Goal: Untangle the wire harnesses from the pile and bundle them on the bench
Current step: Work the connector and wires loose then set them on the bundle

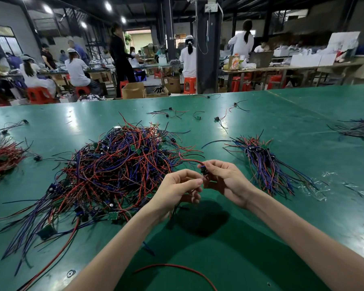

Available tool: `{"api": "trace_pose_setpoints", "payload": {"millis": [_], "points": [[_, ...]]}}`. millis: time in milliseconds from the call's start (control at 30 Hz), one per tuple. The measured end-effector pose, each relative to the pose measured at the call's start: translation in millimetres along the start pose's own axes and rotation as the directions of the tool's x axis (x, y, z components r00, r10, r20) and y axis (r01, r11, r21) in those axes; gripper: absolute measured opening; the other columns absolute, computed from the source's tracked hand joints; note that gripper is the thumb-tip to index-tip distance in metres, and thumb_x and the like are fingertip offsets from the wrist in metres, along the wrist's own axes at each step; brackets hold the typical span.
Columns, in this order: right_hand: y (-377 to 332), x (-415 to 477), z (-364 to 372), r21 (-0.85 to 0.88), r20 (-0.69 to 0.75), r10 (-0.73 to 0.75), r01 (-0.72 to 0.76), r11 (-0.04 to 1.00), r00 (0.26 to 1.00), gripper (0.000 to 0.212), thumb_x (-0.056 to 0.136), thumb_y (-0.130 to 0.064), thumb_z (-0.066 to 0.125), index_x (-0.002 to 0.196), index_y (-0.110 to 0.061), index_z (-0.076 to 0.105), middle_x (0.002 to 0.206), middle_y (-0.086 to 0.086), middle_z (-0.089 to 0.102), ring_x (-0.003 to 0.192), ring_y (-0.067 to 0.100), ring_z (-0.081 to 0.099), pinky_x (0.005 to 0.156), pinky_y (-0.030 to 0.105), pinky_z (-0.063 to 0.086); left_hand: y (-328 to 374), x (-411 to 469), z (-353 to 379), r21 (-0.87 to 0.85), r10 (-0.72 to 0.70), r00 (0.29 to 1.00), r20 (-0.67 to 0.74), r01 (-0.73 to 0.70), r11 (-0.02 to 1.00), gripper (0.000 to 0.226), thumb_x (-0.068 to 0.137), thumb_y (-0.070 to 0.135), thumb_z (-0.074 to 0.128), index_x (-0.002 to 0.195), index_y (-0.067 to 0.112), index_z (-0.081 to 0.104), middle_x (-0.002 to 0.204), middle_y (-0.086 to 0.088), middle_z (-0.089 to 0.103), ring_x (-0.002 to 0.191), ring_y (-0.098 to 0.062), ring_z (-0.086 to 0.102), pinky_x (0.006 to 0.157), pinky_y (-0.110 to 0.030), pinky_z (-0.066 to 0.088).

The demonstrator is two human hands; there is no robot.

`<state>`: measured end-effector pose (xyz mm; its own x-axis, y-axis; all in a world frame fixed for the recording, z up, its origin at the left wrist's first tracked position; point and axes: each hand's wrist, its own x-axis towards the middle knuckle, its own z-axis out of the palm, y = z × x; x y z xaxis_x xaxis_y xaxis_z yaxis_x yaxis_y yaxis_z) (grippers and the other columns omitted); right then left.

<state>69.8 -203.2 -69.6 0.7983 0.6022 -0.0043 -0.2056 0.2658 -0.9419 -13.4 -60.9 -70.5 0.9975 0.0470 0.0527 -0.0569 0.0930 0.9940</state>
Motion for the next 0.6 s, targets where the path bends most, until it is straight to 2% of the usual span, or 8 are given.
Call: {"api": "trace_pose_setpoints", "payload": {"millis": [167,300,400,500,567,600], "points": [[-11,-2,-2,0.031,-0.032,-0.015,0.016,0.999,0.999,0.012,0.091,-0.008,0.053,0.084,-0.006,0.063,0.07,0.006,0.063,0.053,0.012,0.058,0.052,0.023,0.052,1,1,-2,0.002,0.044,0.998,-0.046,-0.044,0.999,0.016,0.089,0.0,0.059,0.093,0.008,0.072,0.061,-0.001,0.061,0.049,-0.009,0.054,0.049,-0.02,0.048],[-16,-3,-2,0.048,-0.066,0.022,-0.019,0.999,0.998,0.01,0.091,-0.004,0.053,0.083,-0.004,0.058,0.061,0.003,0.062,0.048,0.01,0.056,0.048,0.022,0.051,2,1,-2,-0.002,0.04,0.997,-0.065,-0.04,0.999,0.021,0.09,0.0,0.058,0.095,0.012,0.075,0.062,-0.002,0.061,0.049,-0.009,0.052,0.049,-0.02,0.048],[-21,5,-8,0.136,-0.104,0.084,-0.07,0.988,0.991,0.007,0.091,-0.002,0.053,0.086,0.002,0.057,0.061,0.008,0.062,0.047,0.011,0.056,0.046,0.021,0.051,2,0,-1,-0.04,-0.002,0.999,-0.038,0.001,0.999,0.024,0.091,0.001,0.055,0.106,0.011,0.071,0.063,-0.003,0.06,0.048,-0.01,0.052,0.048,-0.022,0.048],[-43,43,-17,0.186,-0.154,0.143,-0.114,0.976,0.978,0.013,0.095,-0.002,0.048,0.085,0.005,0.054,0.066,0.015,0.061,0.044,0.012,0.057,0.045,0.019,0.051,4,0,0,-0.08,-0.022,0.999,-0.028,0.019,0.997,0.023,0.094,0.006,0.052,0.115,0.006,0.063,0.065,-0.003,0.062,0.048,-0.012,0.054,0.048,-0.024,0.048],[-68,82,-24,0.245,-0.194,0.109,-0.06,0.968,0.975,0.015,0.097,-0.007,0.047,0.089,0.004,0.053,0.079,0.017,0.061,0.053,0.015,0.064,0.051,0.021,0.055,6,1,0,-0.111,-0.033,0.999,-0.042,0.028,0.993,0.024,0.096,0.01,0.05,0.118,0.005,0.058,0.07,-0.005,0.064,0.05,-0.014,0.057,0.048,-0.024,0.048],[-79,101,-26,0.272,-0.212,0.075,-0.015,0.962,0.974,0.018,0.097,-0.013,0.048,0.101,0.003,0.053,0.094,0.021,0.061,0.07,0.02,0.069,0.064,0.023,0.058,6,1,-1,-0.129,-0.046,0.997,-0.054,0.039,0.991,0.024,0.096,0.011,0.05,0.119,0.005,0.055,0.074,-0.007,0.065,0.053,-0.015,0.059,0.049,-0.025,0.05]]}}
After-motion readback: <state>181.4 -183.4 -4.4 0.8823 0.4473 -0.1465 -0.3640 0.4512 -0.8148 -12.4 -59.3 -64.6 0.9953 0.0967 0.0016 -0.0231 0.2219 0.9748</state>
